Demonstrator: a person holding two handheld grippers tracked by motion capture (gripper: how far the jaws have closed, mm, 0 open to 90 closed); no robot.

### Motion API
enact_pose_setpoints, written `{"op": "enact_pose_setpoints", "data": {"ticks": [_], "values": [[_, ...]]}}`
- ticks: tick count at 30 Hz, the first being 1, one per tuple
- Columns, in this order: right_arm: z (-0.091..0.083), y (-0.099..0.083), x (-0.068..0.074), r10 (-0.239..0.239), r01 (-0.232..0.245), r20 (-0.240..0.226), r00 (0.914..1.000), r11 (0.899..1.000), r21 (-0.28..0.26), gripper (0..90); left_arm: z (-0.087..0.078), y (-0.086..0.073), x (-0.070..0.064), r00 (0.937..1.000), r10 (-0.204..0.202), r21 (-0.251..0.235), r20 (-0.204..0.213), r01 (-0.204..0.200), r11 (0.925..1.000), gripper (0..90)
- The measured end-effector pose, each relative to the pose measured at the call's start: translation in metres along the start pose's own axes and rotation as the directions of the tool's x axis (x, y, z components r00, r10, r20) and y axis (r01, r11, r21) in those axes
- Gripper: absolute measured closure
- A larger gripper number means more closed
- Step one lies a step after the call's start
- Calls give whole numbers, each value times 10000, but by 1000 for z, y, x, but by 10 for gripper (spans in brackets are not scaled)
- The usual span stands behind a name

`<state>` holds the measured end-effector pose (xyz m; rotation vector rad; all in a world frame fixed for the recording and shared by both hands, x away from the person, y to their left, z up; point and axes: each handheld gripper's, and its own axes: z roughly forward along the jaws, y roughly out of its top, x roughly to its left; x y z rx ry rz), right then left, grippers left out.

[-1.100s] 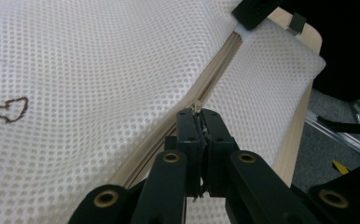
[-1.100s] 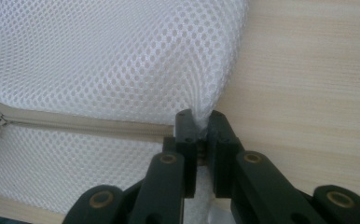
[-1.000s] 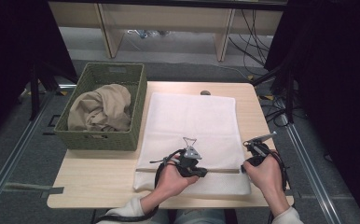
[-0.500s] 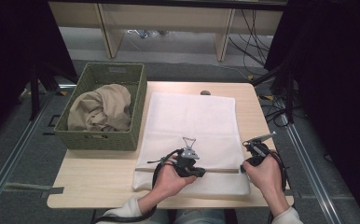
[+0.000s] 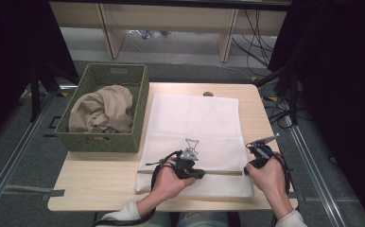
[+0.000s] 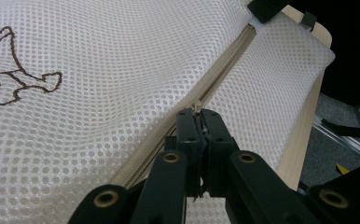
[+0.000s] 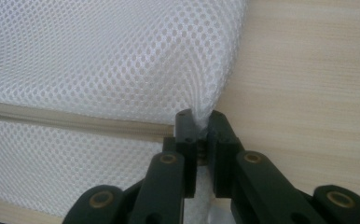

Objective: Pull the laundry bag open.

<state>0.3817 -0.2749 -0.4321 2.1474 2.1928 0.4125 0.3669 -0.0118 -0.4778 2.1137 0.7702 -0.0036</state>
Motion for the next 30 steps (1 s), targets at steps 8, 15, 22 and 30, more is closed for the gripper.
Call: {"op": "enact_pose_setpoints", "data": {"ticks": [8, 15, 22, 30], "values": [[2, 1, -6, -409, 406, -194, 9990, 9991, -128, 850, -4, -4, 3, 9999, -123, -37, -42, 123, 9999, 868], [2, 0, -3, -330, 329, -65, 9994, 9994, -60, 850, -5, -4, 3, 10000, -11, -16, -28, 11, 10000, 868], [2, 0, -4, -329, 333, 228, 9992, 9993, -178, 851, -8, -6, 5, 9996, 89, 121, -252, -86, 9999, 868], [3, 0, -3, -402, 403, 85, 9992, 9991, -155, 850, -13, -8, 9, 9995, -76, 68, -320, 78, 9999, 868]]}}
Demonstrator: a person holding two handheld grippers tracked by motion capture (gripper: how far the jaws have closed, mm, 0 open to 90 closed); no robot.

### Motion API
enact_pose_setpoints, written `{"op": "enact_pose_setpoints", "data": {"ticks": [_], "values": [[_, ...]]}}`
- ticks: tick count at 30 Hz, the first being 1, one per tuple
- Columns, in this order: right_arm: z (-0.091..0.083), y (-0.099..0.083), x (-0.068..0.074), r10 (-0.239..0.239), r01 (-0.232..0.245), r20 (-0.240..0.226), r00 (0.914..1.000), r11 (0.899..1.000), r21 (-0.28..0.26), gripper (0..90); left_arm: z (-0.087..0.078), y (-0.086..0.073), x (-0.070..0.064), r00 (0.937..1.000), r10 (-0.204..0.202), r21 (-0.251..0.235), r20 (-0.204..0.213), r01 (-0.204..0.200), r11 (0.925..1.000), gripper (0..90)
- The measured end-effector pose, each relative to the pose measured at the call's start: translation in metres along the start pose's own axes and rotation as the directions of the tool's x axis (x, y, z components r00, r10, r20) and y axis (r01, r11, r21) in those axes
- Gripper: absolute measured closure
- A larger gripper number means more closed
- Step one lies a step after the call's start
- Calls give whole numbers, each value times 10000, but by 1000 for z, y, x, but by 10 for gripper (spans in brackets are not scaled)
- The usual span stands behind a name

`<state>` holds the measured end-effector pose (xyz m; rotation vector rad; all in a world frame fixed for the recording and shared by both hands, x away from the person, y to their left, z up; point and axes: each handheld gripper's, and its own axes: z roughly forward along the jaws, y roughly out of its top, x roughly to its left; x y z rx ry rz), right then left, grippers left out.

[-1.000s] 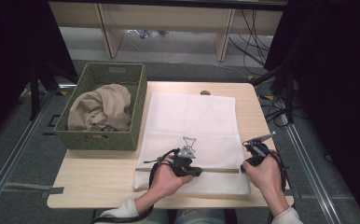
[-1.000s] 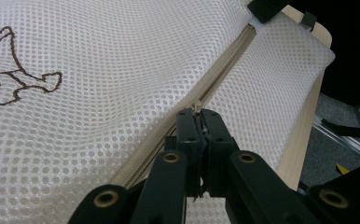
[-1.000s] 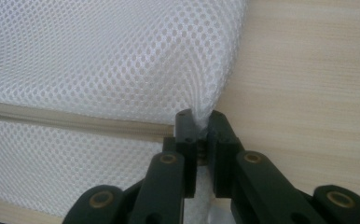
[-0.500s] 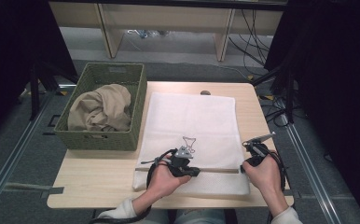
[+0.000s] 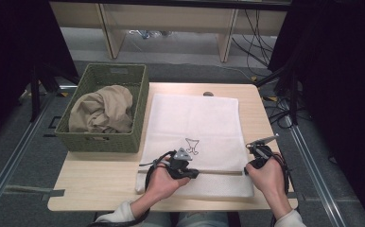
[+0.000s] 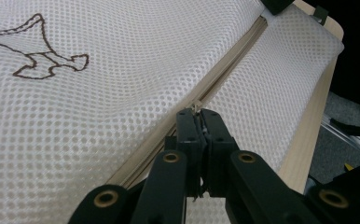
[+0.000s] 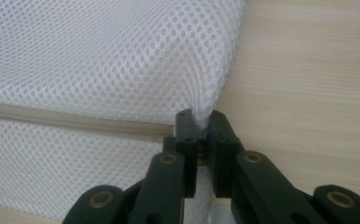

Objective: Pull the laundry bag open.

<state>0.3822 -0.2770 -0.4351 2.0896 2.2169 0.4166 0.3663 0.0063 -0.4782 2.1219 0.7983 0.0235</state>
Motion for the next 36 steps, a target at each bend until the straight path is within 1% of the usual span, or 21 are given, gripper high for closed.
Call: {"op": "enact_pose_setpoints", "data": {"ticks": [3, 4, 6, 7, 8, 12, 13, 14, 16, 18, 22, 25, 27, 29, 30, 31, 32, 33, 34, 35, 36], "values": [[0, 0, -2, -99, 99, 62, 9999, 9999, -60, 850, -2, -1, 1, 10000, -87, -53, 0, 87, 9999, 868], [-1, 0, 2, 323, -324, 67, 9995, 9994, 97, 850, -2, -1, 2, 10000, -19, -37, -30, 19, 10000, 868], [0, 0, 4, 476, -476, 90, 9988, 9989, 11, 850, -2, -1, 2, 10000, 2, -55, -28, -2, 10000, 868], [1, -1, 3, 223, -223, 30, 9997, 9997, -105, 850, -3, -2, 2, 9999, -125, -82, 44, 125, 9999, 868], [1, -1, 0, -178, 178, -21, 9998, 9997, -170, 850, -3, -2, 3, 10000, -52, -42, -4, 52, 10000, 868], [0, 0, 0, 150, -150, 76, 9999, 9999, 33, 850, -4, -3, 3, 10000, -66, -45, -18, 66, 10000, 868], [0, 0, 0, 113, -114, 78, 9999, 9999, 45, 850, -5, -3, 4, 10000, 53, 70, -61, -52, 10000, 868], [0, -1, -1, -155, 155, 72, 9999, 9999, -35, 850, -5, -4, 3, 9999, -166, -69, -46, 166, 9998, 868], [2, 1, -1, 15, -15, 167, 9999, 10000, -6, 850, -6, -4, 5, 9999, -17, -53, -123, 16, 10000, 868], [1, -1, -1, -211, 211, -5, 9998, 9997, -88, 850, -6, -5, 4, 9999, -101, -69, -117, 100, 9999, 868], [1, -1, 0, -123, 123, -6, 9999, 9999, -12, 850, -7, -5, 5, 10000, -64, -116, -39, 64, 9999, 868], [1, -1, 0, -136, 135, -29, 9999, 9999, -99, 850, -7, -7, 5, 9998, -211, -201, 25, 211, 9996, 868], [1, -1, 0, -143, 143, -87, 9999, 9998, -100, 850, -10, -8, 4, 10000, -69, -192, -57, 68, 9998, 868], [1, -1, 1, -127, 126, -130, 9998, 9999, -51, 850, -11, -9, 3, 9999, -120, -389, -16, 119, 9992, 868], [1, 0, 2, -4, 4, -119, 9999, 10000, 30, 850, -12, -9, 5, 10000, 54, -350, -47, -55, 9994, 868], [1, -1, 6, 300, -300, -87, 9995, 9995, 55, 850, -12, -10, 4, 10000, 4, -413, -5, -4, 9991, 868], [1, -1, 6, 228, -228, -64, 9997, 9997, 62, 850, -12, -11, 4, 10000, -74, -519, -33, 72, 9986, 868], [2, -1, 4, -129, 129, 35, 9999, 9999, -107, 850, -13, -12, 5, 9999, 102, -464, -96, -106, 9989, 868], [2, -1, 3, -231, 233, 97, 9997, 9996, -148, 850, -14, -13, 5, 9999, 85, -489, -113, -91, 9988, 868], [1, -1, 3, -103, 103, -87, 9999, 9999, 31, 850, -15, -14, 4, 9999, 24, -507, -138, -31, 9987, 868], [1, 0, 3, -32, 32, 59, 10000, 10000, 45, 850, -16, -14, 6, 9997, 158, -486, -172, -166, 9987, 868]]}}
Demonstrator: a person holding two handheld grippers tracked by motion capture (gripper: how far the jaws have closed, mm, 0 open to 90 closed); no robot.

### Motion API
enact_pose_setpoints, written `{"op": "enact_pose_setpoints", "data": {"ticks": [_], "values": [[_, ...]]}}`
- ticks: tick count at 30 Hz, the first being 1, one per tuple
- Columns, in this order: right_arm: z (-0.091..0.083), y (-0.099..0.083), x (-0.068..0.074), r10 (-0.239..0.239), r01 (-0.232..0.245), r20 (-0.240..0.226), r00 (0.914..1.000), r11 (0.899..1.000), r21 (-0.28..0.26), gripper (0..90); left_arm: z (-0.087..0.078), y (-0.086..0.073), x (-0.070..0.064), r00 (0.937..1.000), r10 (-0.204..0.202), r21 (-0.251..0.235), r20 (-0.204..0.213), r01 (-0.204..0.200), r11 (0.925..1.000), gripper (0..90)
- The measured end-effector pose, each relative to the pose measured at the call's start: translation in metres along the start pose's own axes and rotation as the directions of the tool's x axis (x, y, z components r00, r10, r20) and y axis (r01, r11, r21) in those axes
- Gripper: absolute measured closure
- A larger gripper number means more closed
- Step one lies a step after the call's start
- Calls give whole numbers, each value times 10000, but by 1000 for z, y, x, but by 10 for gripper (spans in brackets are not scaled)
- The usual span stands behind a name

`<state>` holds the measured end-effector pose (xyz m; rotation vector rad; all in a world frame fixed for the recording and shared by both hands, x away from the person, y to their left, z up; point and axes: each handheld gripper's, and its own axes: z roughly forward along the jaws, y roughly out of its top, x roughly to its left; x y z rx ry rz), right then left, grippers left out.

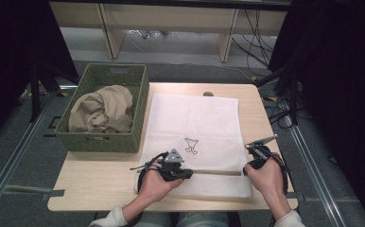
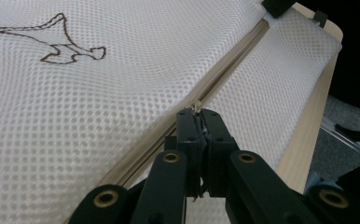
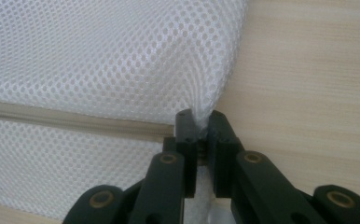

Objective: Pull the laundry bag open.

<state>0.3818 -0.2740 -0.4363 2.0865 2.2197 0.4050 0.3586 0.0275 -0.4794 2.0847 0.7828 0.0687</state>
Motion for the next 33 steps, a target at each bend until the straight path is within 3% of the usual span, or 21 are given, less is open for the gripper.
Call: {"op": "enact_pose_setpoints", "data": {"ticks": [6, 8, 13, 14, 17, 22, 25, 27, 28, 30, 31, 32, 33], "values": [[2, -1, 3, -77, 77, 111, 9999, 10000, -13, 850, -2, -3, 2, 9997, -241, -126, 55, 242, 9996, 868], [1, -1, 3, -101, 101, -100, 9999, 9999, -18, 850, -3, -3, 3, 10000, -67, -148, 37, 68, 9999, 868], [1, -2, -1, -162, 163, 67, 9998, 9998, -133, 850, -7, -4, 4, 9995, -314, -290, -22, 314, 9991, 868], [1, -2, 0, 35, -35, 1, 10000, 9997, -255, 850, -7, -4, 5, 9997, -231, -262, -24, 230, 9994, 868], [0, -1, 0, -171, 171, 46, 9998, 9997, -157, 850, -8, -5, 5, 9996, -281, -270, -47, 280, 9992, 868], [-1, -1, 1, -2, 1, -92, 10000, 9999, -165, 850, -9, -6, 5, 9994, -331, -231, -76, 329, 9992, 868], [-1, -1, -1, -186, 186, 12, 9998, 9997, -183, 850, -10, -7, 6, 9994, -345, -292, -54, 343, 9990, 868], [-2, -1, 1, 283, -282, 163, 9995, 9995, -104, 850, -12, -9, 8, 9989, -467, -253, -45, 465, 9986, 868], [0, -1, -2, -36, 39, 152, 9999, 9998, -219, 850, -13, -9, 9, 9991, -422, -256, -74, 420, 9988, 868], [-2, -1, 1, 206, -204, 100, 9997, 9996, -178, 850, -13, -11, 9, 9984, -573, -324, 19, 573, 9978, 868], [-2, 0, 0, -6, 6, -35, 10000, 9999, -113, 850, -14, -11, 9, 9983, -574, -292, 25, 575, 9979, 868], [-2, -1, 1, 104, -104, 8, 9999, 9998, -169, 850, -14, -11, 10, 9984, -565, -308, -2, 565, 9979, 868], [-1, -1, 0, -78, 78, -29, 10000, 9997, -227, 850, -15, -10, 11, 9993, -342, -201, -137, 339, 9992, 868]]}}
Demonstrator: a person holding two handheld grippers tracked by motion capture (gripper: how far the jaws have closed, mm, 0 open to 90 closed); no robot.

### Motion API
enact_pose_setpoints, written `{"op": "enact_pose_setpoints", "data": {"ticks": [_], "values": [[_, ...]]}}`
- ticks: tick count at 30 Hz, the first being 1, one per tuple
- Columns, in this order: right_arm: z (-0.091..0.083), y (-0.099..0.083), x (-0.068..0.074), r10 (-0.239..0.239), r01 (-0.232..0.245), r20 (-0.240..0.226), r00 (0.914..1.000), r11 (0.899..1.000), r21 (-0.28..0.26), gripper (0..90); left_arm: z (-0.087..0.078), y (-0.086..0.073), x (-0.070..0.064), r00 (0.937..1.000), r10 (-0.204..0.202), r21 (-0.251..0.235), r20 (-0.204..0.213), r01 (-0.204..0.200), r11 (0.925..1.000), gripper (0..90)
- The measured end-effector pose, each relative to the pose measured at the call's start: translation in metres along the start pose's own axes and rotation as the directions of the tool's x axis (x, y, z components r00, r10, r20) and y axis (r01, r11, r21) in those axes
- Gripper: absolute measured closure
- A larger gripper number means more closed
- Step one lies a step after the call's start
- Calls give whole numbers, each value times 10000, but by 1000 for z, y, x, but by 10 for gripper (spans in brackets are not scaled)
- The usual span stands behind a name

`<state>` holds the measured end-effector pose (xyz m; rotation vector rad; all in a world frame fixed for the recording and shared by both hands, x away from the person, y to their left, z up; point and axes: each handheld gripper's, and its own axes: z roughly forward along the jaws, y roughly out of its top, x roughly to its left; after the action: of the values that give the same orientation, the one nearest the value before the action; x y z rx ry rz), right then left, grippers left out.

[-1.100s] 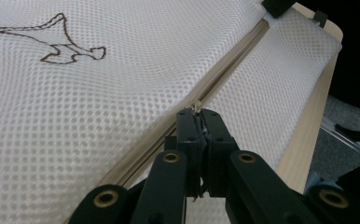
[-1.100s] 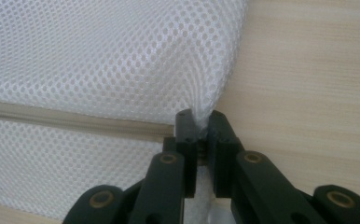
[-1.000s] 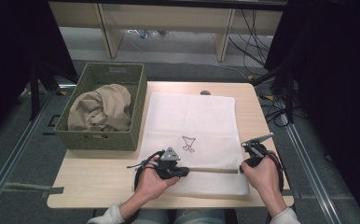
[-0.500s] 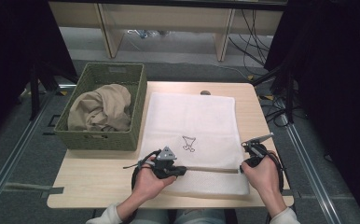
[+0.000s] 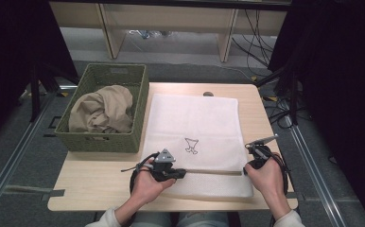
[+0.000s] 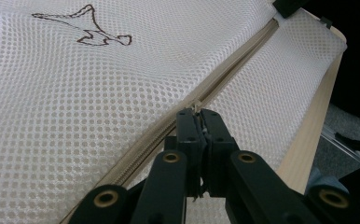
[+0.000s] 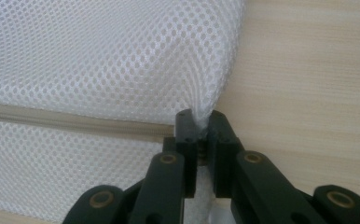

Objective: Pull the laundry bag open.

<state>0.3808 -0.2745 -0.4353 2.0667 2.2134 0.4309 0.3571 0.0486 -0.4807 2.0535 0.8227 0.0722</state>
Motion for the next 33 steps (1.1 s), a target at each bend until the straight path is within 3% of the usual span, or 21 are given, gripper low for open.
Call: {"op": "enact_pose_setpoints", "data": {"ticks": [1, 3, 4, 5, 6, 8, 9, 11, 16, 17, 19, 21, 27, 28, 32, 33], "values": [[0, 0, 0, 90, -90, -23, 10000, 9999, 85, 850, 0, 0, 0, 9999, -86, -100, 135, 87, 9999, 868], [-1, 0, 0, 134, -135, 78, 9999, 9999, 80, 850, -1, 0, 0, 9998, -181, -122, 2, 182, 9998, 868], [-2, 0, 2, 426, -428, 148, 9990, 9990, 114, 850, -2, 0, 1, 9999, -150, -56, -16, 150, 9999, 868], [-1, 0, -2, 129, -129, 27, 9999, 9999, -36, 850, -3, -1, 1, 9995, -287, -150, 119, 289, 9995, 868], [-1, 0, -4, -37, 37, -17, 10000, 10000, -87, 850, -4, -1, 2, 9999, -140, -61, 9, 140, 9999, 868], [-1, 0, -2, 68, -69, -64, 10000, 10000, -35, 850, -4, -2, 2, 10000, -77, -82, -43, 77, 9999, 868], [-2, 0, 2, 482, -482, 27, 9988, 9988, 93, 850, -4, -2, 2, 9999, -129, -116, -15, 129, 9998, 868], [-2, 0, 0, 196, -195, -39, 9998, 9998, 56, 850, -5, -2, 2, 9996, -269, -148, 46, 270, 9995, 868], [-2, 0, 2, 540, -540, -33, 9985, 9985, 123, 850, -6, -1, 2, 9995, -301, -168, 83, 302, 9994, 868], [-1, 0, -1, 123, -122, -116, 9999, 9999, 122, 850, -6, -1, 3, 9995, -290, -173, 99, 292, 9994, 868], [-2, 0, 1, 304, -304, 174, 9994, 9995, 15, 850, -8, -1, 4, 9995, -317, -219, 79, 318, 9993, 868], [-2, 0, -4, -8, 8, 33, 10000, 10000, -12, 850, -10, -1, 5, 9997, -237, -125, 14, 237, 9996, 868], [-2, -1, 0, 379, -379, 98, 9992, 9993, -20, 850, -12, -3, 5, 9995, -302, -190, 29, 302, 9994, 868], [-1, 0, -3, 33, -33, 15, 10000, 10000, -71, 850, -13, -3, 6, 9996, -269, -182, -25, 269, 9995, 868], [0, 0, -1, 91, -92, 46, 9999, 9999, 60, 850, -14, -5, 6, 9993, -374, -235, 10, 374, 9990, 868], [-1, 0, 2, 421, -423, 80, 9991, 9989, 185, 850, -14, -5, 6, 9994, -357, -230, -7, 357, 9991, 868]]}}
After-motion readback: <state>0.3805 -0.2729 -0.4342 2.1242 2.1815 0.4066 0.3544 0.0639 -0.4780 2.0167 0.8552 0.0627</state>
